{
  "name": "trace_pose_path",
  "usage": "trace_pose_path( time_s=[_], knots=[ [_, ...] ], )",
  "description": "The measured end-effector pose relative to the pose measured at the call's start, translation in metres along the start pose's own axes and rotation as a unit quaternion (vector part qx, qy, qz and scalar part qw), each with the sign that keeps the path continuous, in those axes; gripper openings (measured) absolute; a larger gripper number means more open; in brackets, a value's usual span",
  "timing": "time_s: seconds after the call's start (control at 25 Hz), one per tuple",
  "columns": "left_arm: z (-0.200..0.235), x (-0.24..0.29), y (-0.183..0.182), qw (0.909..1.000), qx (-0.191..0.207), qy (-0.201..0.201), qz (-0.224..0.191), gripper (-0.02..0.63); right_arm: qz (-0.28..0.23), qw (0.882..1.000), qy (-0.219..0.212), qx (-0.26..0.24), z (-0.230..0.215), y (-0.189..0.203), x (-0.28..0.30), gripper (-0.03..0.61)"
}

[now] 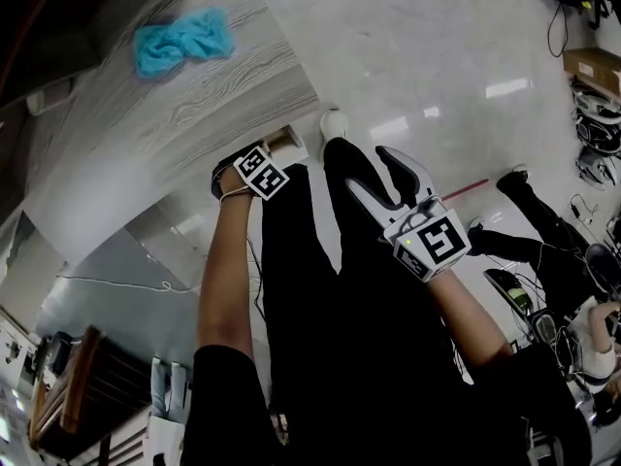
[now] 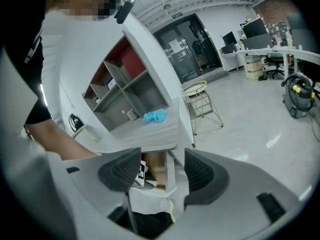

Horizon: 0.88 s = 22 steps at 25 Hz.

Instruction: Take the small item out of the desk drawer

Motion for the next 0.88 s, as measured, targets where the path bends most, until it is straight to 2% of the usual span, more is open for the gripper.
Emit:
trace_pose_path(
  time_s=[0.48,0.88],
  knots=[
    [-0.008,-0.024,0.000,0.9995,-0.005,-0.012,-0.028,0.114,0.002,1.000,0.002,-0.006,0.002,0.003,-0.012,0.255],
    [-0.016,-0.097,0.017,0.9900,-0.108,-0.041,-0.080,0.114,-0.007,0.999,-0.026,-0.021,0.039,-0.033,-0.031,0.256]
  ],
)
Point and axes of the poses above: the fingertips, and each gripper's own axes: x forward along the fingers, z to its left, y out of its underside, the point moved 7 cm from there along -x, backward along the fingers, and after that the axes turned 9 degrees about -y, right-handed, at the moved point
